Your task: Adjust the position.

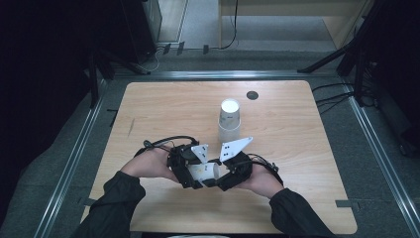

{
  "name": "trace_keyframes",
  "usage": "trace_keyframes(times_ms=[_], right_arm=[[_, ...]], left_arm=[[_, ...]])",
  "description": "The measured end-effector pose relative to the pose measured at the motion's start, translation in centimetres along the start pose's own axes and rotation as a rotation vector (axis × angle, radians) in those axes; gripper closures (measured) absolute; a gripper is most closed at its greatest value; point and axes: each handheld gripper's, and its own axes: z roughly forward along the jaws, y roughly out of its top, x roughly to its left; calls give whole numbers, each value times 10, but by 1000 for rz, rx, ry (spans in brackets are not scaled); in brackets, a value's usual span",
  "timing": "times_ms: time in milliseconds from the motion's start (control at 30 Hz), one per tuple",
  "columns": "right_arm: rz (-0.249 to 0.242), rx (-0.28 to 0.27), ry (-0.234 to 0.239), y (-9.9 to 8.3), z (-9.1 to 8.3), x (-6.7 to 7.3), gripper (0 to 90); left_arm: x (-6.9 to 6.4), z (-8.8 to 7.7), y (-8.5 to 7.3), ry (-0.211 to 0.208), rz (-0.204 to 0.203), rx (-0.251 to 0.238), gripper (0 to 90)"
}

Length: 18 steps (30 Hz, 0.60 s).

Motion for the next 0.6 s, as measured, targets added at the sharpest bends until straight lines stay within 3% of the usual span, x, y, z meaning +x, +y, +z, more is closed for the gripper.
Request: trace_keyframes(times_ms=[133,300,467,600], right_arm=[[2,2,1,0,-1,0,343],[-8,-15,-7,0,-7,-1,342],[-8,-42,-23,0,-19,-4,342],[-10,-66,-34,0,-27,-6,342]], left_arm=[[1,0,0,-14,-22,-17,255],[6,-2,-5,8,-55,-70,90],[10,-10,-15,2,-67,-146,87],[11,-13,-22,7,-77,-174,90]])
